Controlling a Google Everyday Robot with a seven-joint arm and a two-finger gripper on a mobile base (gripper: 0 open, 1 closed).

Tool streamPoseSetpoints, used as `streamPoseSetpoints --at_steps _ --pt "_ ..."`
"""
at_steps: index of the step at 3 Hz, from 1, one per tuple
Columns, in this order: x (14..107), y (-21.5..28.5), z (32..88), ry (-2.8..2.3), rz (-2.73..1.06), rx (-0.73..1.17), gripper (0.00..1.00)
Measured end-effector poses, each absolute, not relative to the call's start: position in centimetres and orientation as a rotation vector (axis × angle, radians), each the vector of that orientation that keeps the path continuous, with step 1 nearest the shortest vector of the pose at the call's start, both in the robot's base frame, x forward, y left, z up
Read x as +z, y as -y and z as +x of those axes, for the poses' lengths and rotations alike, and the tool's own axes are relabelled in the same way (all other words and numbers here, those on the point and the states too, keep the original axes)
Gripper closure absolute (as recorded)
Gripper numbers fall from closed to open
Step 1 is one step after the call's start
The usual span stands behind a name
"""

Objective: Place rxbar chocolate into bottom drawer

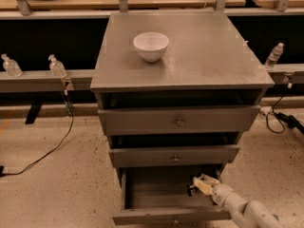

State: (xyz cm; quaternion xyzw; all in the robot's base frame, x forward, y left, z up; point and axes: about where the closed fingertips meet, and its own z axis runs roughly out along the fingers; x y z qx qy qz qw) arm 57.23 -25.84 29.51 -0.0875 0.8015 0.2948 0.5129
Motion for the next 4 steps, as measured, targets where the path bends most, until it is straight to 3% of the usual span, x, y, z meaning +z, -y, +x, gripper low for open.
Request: streamPoseSetpoints --at_steps 3,4 --pt "23.6 24.3 55.9 -1.935 -0.079 0.751 0.16" --pt "23.7 24.0 56.0 -1.934 -0.081 0.754 0.0"
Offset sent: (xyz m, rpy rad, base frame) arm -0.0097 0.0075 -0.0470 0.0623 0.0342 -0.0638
